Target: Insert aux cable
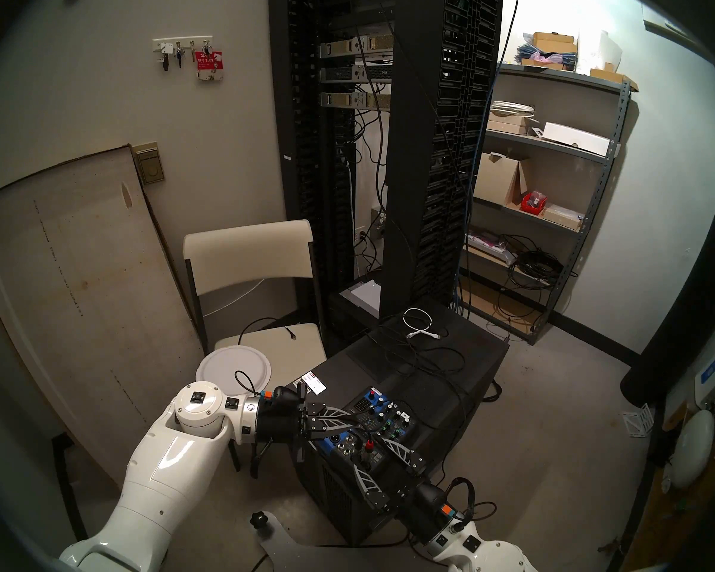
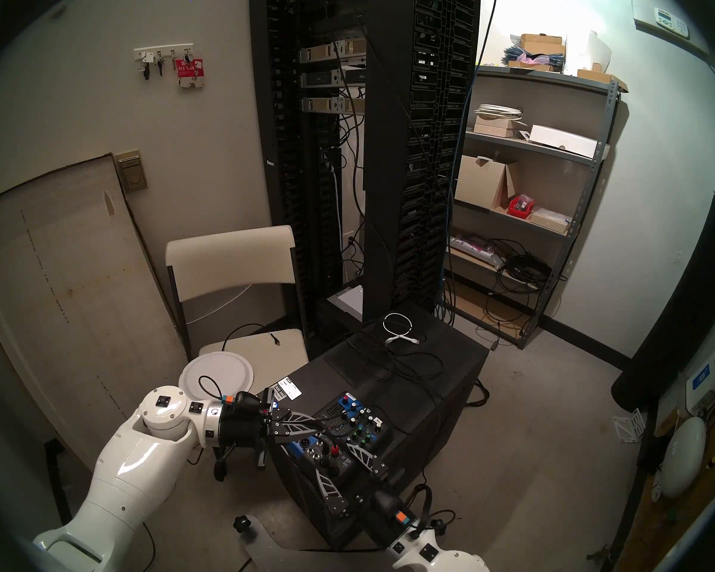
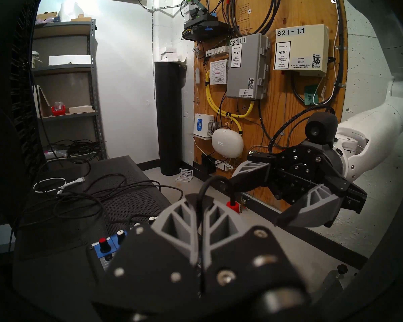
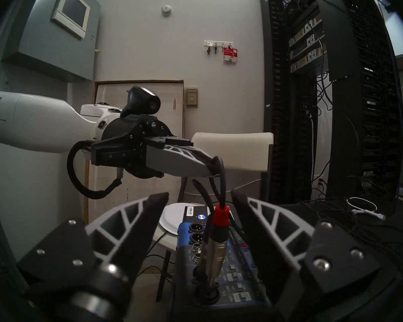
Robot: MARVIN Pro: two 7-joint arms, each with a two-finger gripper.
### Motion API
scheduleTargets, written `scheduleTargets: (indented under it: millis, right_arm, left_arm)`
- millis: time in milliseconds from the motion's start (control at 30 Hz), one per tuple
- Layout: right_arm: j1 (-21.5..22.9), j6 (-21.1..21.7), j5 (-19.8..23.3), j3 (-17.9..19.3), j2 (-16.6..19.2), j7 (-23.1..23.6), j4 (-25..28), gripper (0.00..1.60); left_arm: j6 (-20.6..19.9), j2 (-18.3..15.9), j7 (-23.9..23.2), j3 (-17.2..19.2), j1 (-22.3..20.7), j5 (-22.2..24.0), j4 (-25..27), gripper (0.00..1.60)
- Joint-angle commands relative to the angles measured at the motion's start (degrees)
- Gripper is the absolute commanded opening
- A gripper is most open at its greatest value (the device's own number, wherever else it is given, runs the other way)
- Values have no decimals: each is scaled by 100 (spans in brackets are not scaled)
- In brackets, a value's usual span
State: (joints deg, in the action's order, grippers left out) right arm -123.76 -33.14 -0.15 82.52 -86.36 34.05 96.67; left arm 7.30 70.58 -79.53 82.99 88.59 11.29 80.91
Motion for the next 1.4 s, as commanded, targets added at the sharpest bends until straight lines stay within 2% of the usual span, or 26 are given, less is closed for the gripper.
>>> scheduleTargets:
  millis: [0,33,67,933,1367]
  right_arm:
    - [43,1,47,-81,36,-86,200,97]
    - [44,5,47,-87,41,-96,203,78]
    - [44,8,41,-102,55,-128,207,77]
    - [211,87,-167,-189,113,-497,12,76]
    - [123,119,106,-160,152,-486,222,75]
  left_arm:
    - [11,29,-5,-1,-21,25,44,0]
    - [15,31,-4,0,-18,25,43,0]
    - [18,32,-6,0,-16,24,42,0]
    - [9,51,-9,28,10,25,91,0]
    - [14,70,-17,22,2,20,72,0]
